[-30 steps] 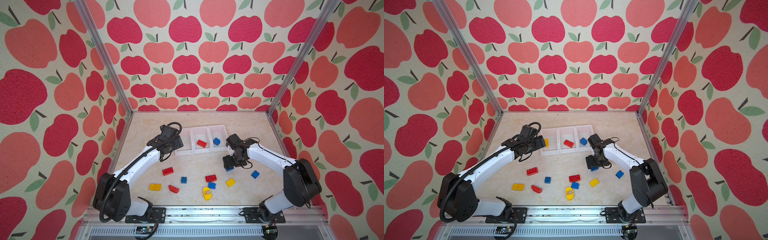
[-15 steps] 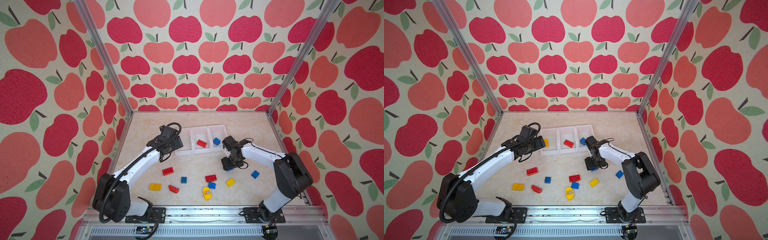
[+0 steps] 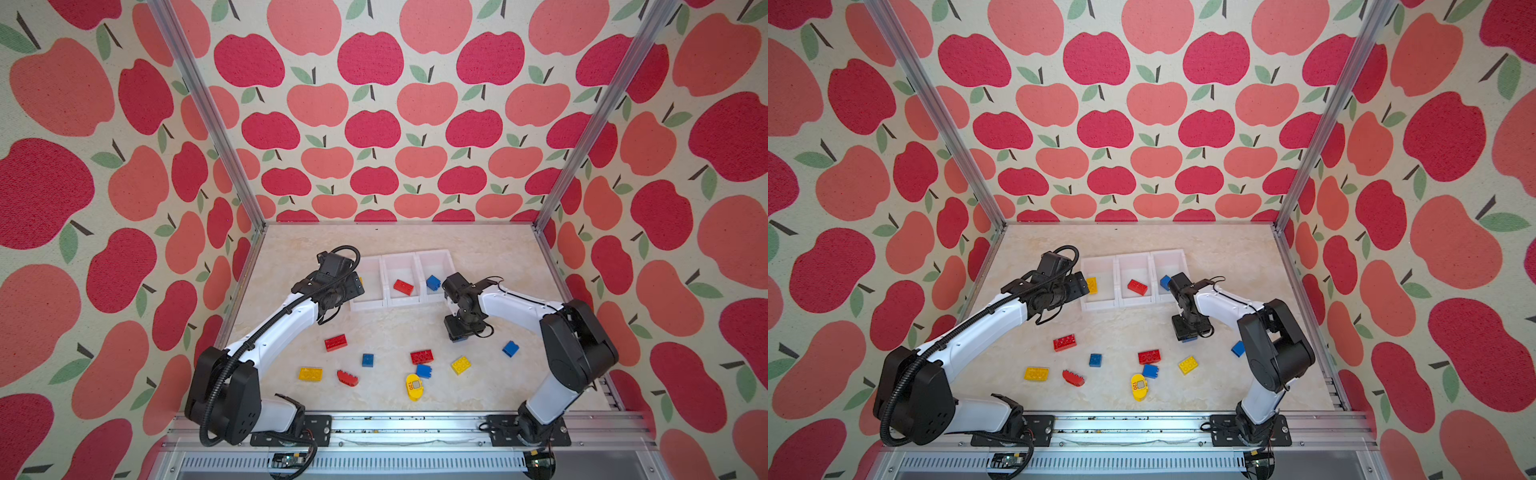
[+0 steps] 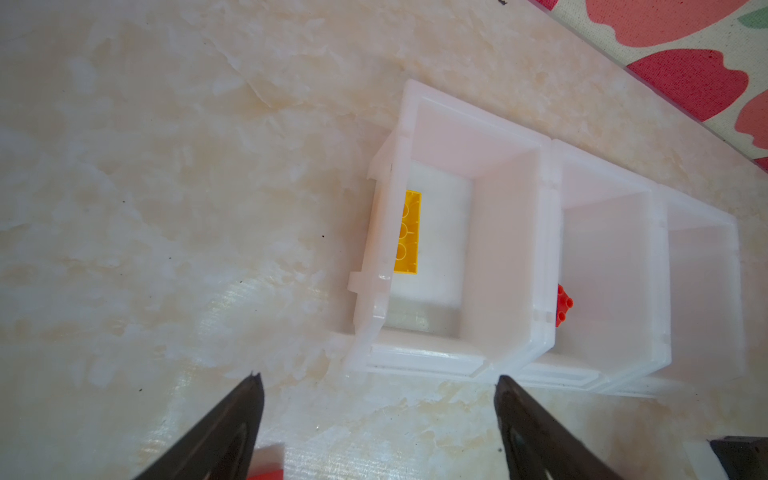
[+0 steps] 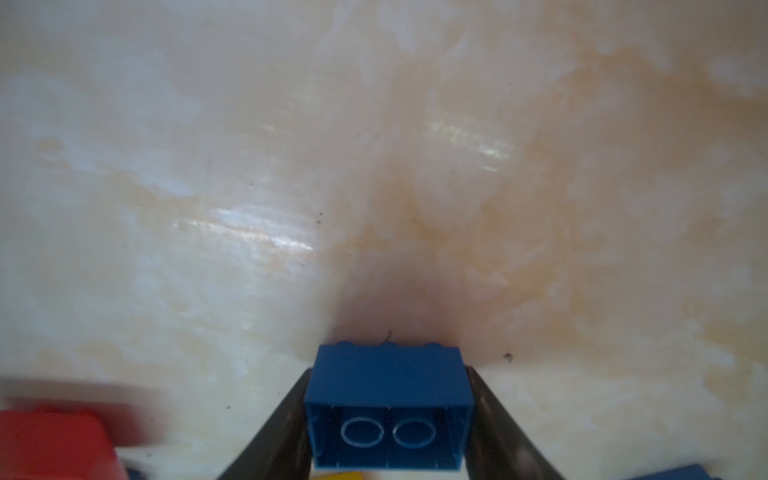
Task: Sort the legos into containers by color
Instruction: 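Grasp the blue 2x4 brick with the right gripper while the left gripper withdraws, then drop the blue 2x4 brick into the blue bin while the left gripper moves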
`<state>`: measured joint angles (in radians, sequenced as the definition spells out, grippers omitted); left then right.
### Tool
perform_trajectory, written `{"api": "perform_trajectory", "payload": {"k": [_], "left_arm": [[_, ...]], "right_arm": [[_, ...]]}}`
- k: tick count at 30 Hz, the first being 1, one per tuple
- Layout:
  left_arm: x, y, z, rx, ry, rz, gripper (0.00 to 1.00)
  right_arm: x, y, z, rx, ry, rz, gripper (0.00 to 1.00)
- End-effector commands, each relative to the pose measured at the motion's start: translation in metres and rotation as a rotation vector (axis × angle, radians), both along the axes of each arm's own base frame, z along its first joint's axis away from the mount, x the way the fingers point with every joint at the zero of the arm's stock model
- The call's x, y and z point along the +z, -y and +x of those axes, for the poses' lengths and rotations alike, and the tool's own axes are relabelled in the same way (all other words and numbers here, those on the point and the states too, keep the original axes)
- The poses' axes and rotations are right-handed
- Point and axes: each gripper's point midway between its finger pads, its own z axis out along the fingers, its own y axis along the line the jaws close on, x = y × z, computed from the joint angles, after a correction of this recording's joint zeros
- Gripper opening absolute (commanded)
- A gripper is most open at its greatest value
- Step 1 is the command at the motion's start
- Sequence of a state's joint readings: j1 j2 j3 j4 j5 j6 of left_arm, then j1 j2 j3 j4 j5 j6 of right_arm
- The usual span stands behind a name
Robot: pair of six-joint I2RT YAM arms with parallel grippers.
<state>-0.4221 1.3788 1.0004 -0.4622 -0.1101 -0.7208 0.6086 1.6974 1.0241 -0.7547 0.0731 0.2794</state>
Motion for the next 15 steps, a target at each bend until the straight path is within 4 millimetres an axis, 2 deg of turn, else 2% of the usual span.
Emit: {"api": "perform_trajectory", "payload": {"k": [1, 7, 11, 15], "left_arm": [[0.001, -0.003, -0.003, 0.017, 0.005, -0.029, 0.89], [0.000, -0.008, -0.007, 0.029, 0.005, -0.038, 0.89], [0.000, -0.011, -0.007, 0.037, 0.007, -0.042, 0.89], [0.000, -0.013, -0.008, 0.040, 0.007, -0.049, 0.90]], "right_arm": [[0.002, -0.002, 0.003, 0.012, 0.006, -0.014, 0.49], [0.013, -0.005, 0.003, 0.003, 0.018, -0.006, 0.46], [0.037, -0.011, 0.012, -0.007, 0.064, 0.023, 0.45], [0.065, -0.020, 0.030, -0.012, 0.121, 0.055, 0.45]]}}
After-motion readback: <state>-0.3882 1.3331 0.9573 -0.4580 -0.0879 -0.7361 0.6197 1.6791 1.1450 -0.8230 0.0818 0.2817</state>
